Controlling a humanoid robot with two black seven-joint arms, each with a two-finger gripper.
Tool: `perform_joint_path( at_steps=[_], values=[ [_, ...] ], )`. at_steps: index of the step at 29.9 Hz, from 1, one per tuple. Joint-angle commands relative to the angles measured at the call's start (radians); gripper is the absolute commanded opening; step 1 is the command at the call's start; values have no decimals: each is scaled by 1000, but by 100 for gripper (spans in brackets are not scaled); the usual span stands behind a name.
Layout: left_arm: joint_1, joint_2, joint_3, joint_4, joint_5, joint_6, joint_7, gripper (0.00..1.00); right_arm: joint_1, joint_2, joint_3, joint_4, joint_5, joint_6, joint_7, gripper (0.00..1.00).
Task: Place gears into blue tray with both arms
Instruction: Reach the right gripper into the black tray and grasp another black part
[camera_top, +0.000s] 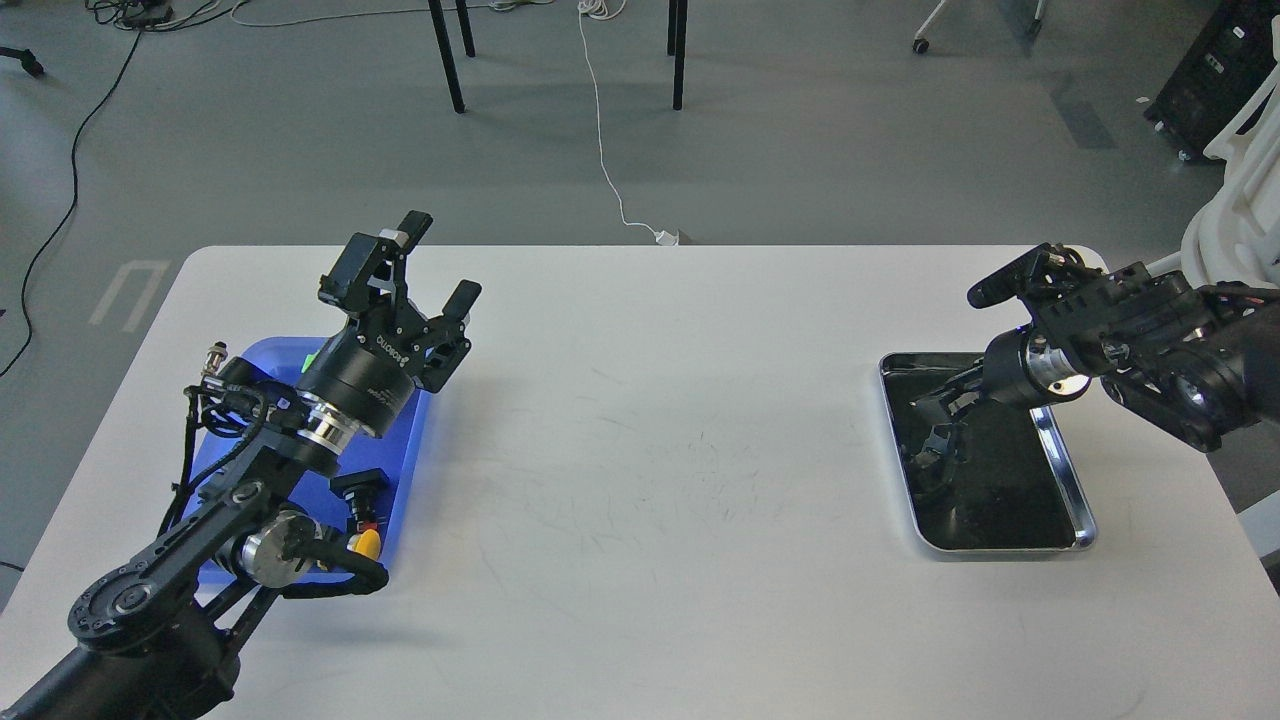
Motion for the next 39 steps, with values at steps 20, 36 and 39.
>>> perform_joint_path(
  at_steps=[20, 36, 39],
  values=[
    [0, 0, 1, 0, 0, -1, 6, 98, -16, 2, -2, -24, 0, 0, 0, 47],
    [0, -3, 1, 0, 0, -3, 6, 98, -28, 40, 1, -47, 2, -3, 0, 47],
    [0, -2, 1, 0, 0, -3, 6, 98, -29, 43, 1, -49, 2, -3, 0, 44]
  ],
)
